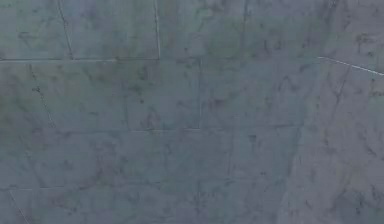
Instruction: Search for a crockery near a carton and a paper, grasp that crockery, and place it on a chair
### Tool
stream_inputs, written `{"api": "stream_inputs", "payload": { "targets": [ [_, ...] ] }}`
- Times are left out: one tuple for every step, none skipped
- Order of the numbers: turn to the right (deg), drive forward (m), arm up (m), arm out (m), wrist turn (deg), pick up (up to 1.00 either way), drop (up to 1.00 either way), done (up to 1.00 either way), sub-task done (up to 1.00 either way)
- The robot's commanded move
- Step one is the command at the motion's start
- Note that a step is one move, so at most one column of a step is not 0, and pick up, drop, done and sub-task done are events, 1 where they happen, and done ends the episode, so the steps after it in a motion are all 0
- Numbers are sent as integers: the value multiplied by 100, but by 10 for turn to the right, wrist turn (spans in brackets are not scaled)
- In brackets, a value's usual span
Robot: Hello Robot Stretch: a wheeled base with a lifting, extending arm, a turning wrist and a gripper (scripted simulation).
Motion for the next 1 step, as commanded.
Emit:
{"api": "stream_inputs", "payload": {
  "targets": [
    [-450,0,0,0,0,0,0,0,0]
  ]
}}
